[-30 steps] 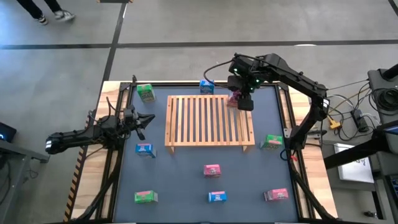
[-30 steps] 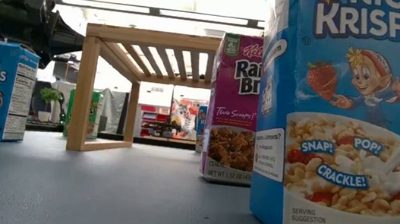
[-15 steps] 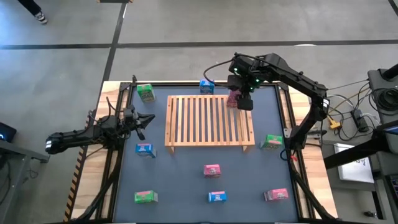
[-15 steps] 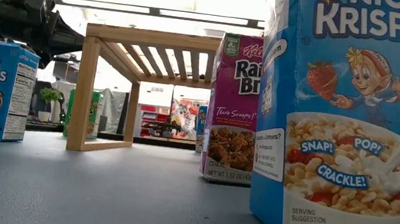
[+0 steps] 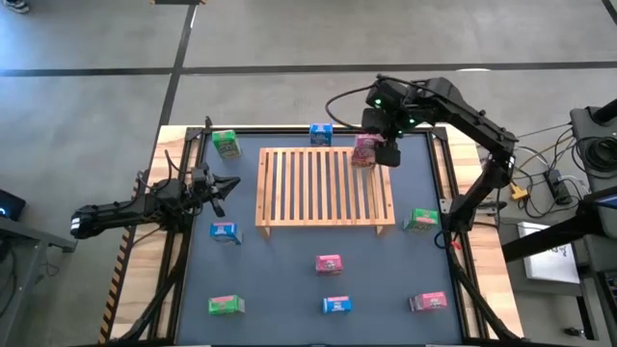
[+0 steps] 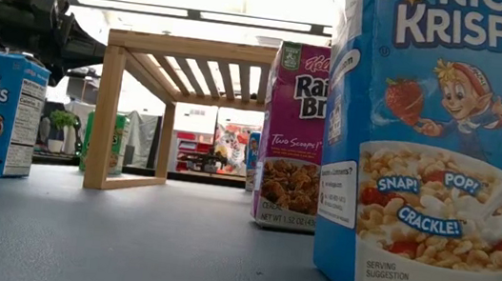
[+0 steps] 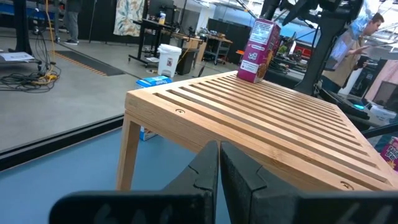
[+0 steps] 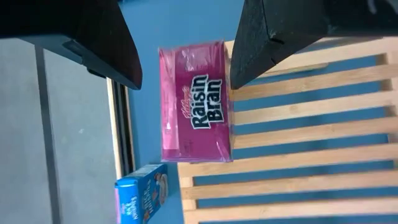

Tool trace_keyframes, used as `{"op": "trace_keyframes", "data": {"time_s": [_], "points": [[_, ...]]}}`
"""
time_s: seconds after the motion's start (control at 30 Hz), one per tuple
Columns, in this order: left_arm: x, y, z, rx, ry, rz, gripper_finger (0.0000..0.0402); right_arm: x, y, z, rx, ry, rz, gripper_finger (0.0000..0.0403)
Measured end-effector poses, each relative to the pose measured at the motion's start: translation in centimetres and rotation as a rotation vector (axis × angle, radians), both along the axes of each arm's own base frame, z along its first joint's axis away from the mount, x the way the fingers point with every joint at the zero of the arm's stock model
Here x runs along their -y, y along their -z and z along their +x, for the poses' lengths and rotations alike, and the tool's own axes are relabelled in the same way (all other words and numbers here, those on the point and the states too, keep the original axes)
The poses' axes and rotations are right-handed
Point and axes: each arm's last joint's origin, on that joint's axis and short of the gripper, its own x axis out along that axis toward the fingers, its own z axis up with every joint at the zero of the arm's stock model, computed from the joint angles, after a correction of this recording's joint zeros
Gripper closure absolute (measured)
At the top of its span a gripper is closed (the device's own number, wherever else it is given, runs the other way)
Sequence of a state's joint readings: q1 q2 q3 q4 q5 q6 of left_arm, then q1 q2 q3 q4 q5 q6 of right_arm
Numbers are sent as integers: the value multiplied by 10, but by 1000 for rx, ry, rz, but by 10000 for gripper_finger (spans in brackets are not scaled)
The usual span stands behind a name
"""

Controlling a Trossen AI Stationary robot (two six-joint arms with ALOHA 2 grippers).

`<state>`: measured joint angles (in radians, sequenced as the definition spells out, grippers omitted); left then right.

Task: Stack cereal on shelf
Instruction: Put the top pink cereal box on the shelf aligned with the other pink cereal box

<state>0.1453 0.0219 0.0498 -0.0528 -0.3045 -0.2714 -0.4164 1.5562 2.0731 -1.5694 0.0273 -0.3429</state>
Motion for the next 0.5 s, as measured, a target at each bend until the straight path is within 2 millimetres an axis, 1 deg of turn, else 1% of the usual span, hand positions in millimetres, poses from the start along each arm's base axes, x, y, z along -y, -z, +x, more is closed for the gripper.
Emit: {"op": "trace_keyframes", "data": {"time_s": [0.13, 0.23, 0.3, 0.37, 0.4, 0.43, 0.5], "points": [[0, 0, 0, -1, 0, 0, 402, -8, -15, -18, 59, 16, -15, 173], [0, 0, 0, 0, 0, 0, 402, -19, -33, -40, 192, 39, -5, 178], [0, 0, 0, 0, 0, 0, 402, -29, -47, -56, 358, -15, 1, 181], [0, 0, 0, 0, 0, 0, 402, -43, -62, -71, 570, -112, -28, 183], [0, 0, 0, 0, 0, 0, 402, -50, -67, -78, 658, -160, -52, 183], [0, 0, 0, 0, 0, 0, 402, -57, -69, -85, 736, -200, -78, 183], [0, 0, 0, 0, 0, 0, 402, -70, -65, -94, 863, -268, -116, 183]]}}
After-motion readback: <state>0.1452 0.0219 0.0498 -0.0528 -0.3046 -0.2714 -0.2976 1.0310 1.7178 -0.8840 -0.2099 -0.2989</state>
